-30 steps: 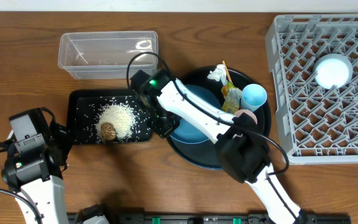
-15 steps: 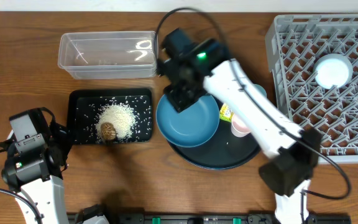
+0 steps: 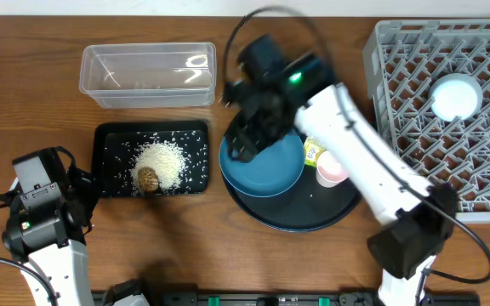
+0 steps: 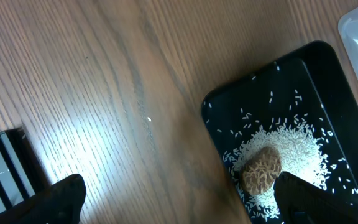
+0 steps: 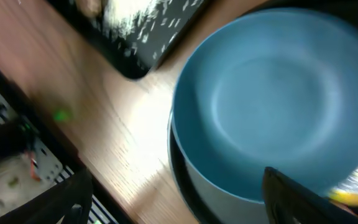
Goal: Sort waste into correct bins and load items into the dishwasher rack
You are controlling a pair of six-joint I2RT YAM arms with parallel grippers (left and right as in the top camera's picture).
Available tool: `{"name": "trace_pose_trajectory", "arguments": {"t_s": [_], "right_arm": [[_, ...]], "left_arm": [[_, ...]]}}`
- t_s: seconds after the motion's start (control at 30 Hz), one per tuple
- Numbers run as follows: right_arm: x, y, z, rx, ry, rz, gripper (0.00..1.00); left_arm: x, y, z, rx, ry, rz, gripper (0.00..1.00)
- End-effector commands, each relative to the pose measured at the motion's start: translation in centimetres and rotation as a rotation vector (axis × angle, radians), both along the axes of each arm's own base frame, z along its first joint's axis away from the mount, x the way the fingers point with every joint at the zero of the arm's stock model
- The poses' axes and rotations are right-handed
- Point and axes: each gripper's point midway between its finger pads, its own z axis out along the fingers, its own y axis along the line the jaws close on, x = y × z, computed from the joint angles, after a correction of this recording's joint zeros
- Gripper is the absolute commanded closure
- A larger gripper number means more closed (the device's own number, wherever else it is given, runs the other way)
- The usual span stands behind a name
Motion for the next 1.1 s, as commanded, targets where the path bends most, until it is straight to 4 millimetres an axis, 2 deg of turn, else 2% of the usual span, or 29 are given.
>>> {"name": "trace_pose_trajectory", "arguments": {"t_s": [0.0, 0.13, 0.23, 0.5, 0.67, 0.83, 1.07], "right_arm": [[-2.3, 0.6, -4.2, -0.091, 0.028, 0.064, 0.19], [-4.1, 1.5, -8.3, -0.122, 0.022, 0.108, 0.24], [-4.1, 1.1, -10.6, -0.206, -0.043, 0.076, 0.26], [-5.2, 1.7, -13.9, -0.219, -0.09, 0.101, 0.28], [-4.7, 0.8, -16.2, -0.239, -0.126, 0.046, 0.3], [-4.6, 0.8, -16.3, -0.235, -0.131, 0.04, 0.41], [-4.3, 1.2, -15.2, -0.227, -0.126, 0.038, 0.46]], "left_arm": [[-0.1, 0.2, -0.1, 0.002, 0.006, 0.012, 0.02], [-0.1, 0.2, -0.1, 0.002, 0.005, 0.013, 0.02], [-0.1, 0.2, -0.1, 0.0, 0.003, 0.02, 0.02], [0.0, 0.2, -0.1, 0.001, 0.001, 0.019, 0.02], [0.0, 0.2, -0.1, 0.001, 0.001, 0.02, 0.02], [0.0, 0.2, -0.1, 0.001, 0.001, 0.02, 0.02], [0.0, 0.2, -0.1, 0.001, 0.001, 0.019, 0.02]]}}
